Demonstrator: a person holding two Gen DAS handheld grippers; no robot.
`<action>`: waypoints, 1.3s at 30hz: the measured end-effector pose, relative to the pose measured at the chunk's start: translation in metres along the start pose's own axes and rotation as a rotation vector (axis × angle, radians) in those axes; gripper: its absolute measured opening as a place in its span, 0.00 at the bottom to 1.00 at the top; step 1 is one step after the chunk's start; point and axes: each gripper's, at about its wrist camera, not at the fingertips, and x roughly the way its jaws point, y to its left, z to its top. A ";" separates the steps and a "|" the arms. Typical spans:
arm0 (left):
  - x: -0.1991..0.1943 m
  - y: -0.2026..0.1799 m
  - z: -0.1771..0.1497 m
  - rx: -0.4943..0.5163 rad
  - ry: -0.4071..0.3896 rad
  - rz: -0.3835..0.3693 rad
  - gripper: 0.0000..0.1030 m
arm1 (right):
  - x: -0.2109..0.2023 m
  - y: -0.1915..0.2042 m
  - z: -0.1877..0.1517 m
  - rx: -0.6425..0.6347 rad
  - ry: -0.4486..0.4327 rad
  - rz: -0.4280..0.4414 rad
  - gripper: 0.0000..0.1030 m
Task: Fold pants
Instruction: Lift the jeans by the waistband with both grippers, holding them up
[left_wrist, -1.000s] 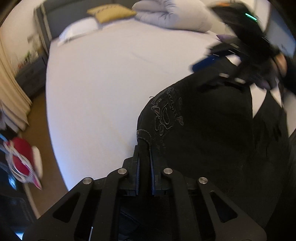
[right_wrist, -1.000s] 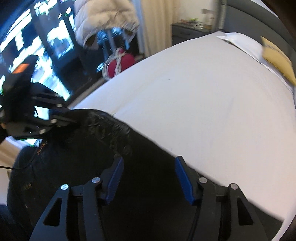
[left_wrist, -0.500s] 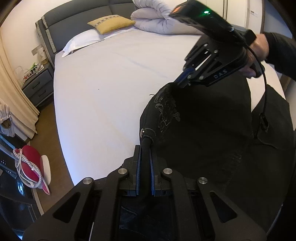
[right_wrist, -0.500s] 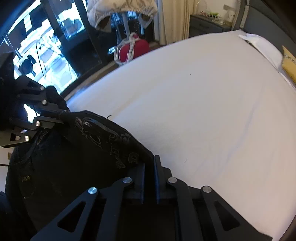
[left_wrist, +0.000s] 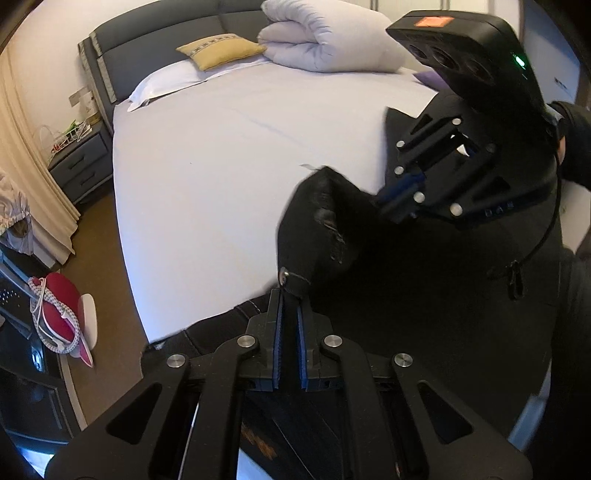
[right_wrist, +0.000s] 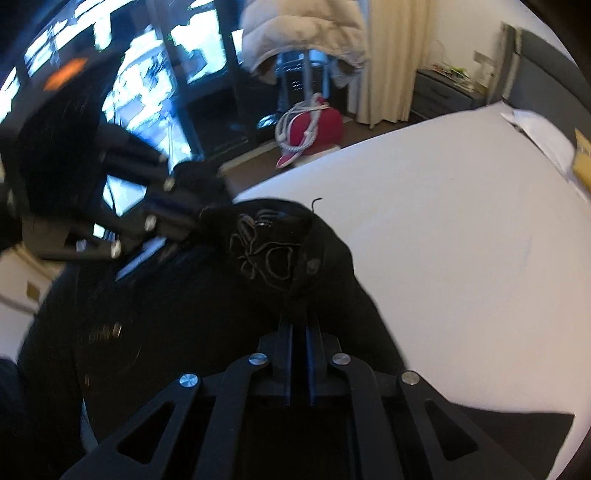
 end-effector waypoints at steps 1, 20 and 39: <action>-0.005 -0.011 -0.011 0.020 0.011 0.008 0.04 | -0.003 0.011 -0.009 -0.003 0.003 -0.002 0.07; -0.050 -0.183 -0.154 0.303 0.148 0.038 0.00 | -0.016 0.192 -0.152 -0.277 0.154 -0.388 0.07; -0.077 -0.182 -0.170 0.255 0.159 -0.001 0.00 | -0.006 0.214 -0.153 -0.296 0.189 -0.468 0.07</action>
